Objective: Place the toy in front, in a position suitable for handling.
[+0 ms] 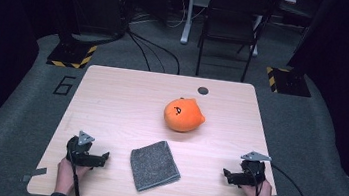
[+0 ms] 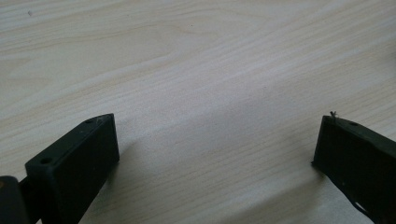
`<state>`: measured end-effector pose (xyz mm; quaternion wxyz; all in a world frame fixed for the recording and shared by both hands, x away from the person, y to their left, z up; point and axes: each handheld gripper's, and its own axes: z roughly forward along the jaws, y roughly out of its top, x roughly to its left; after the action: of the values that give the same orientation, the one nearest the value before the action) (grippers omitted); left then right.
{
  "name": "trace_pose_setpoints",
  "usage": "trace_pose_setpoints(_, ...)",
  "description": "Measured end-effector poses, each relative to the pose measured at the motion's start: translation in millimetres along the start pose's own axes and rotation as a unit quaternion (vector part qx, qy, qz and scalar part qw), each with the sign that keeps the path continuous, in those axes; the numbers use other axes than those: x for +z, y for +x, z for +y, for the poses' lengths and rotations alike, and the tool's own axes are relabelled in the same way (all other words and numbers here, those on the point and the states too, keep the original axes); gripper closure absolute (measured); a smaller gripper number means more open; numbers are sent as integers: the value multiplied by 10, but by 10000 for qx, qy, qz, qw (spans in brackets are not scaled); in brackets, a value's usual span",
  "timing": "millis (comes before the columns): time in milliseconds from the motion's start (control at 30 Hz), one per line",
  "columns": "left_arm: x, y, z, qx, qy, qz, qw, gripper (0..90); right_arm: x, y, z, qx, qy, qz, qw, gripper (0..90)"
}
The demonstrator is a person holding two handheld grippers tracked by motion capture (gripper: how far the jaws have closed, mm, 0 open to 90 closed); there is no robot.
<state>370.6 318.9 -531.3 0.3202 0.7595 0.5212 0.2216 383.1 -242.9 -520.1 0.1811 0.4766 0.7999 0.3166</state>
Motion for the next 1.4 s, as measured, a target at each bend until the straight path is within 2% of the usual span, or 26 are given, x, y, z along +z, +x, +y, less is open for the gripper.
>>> trace_pose_setpoints(100,13,-2,3,-17,-52,18,10000,0,-80,23,79,49,-96,102,9999,0)
trace_pose_setpoints(233,14,-4,5,-31,-47,21,10000,0,-161,106,178,-7,-132,215,9997,0)
trace_pose_setpoints(300,14,-4,5,-30,-47,22,10000,0,-174,170,209,-10,-129,274,9995,0)
trace_pose_setpoints(400,14,-4,6,-31,-47,23,10000,0,-173,241,251,-182,-118,349,9992,3)
trace_pose_setpoints(633,14,-4,5,-31,-47,23,10000,0,-177,389,370,-225,-192,484,9984,7)
trace_pose_setpoints(700,14,-4,5,-31,-48,23,10000,0,-177,496,444,-265,-191,594,9977,9)
trace_pose_setpoints(800,14,-4,5,-33,-48,23,10000,0,-149,614,514,-494,-219,665,9963,9)
trace_pose_setpoints(1000,14,-4,5,-33,-47,21,10000,0,-78,849,612,-727,-160,877,9934,8)
trace_pose_setpoints(1167,14,-4,5,-34,-47,21,10000,0,-24,971,662,-817,-124,999,9916,8)
trace_pose_setpoints(1200,14,-4,5,-33,-46,21,10000,0,3,1041,690,-875,-105,1045,9906,8)
trace_pose_setpoints(1400,14,-3,5,-29,-45,21,10000,0,77,1245,766,-1018,-82,1229,9871,8)
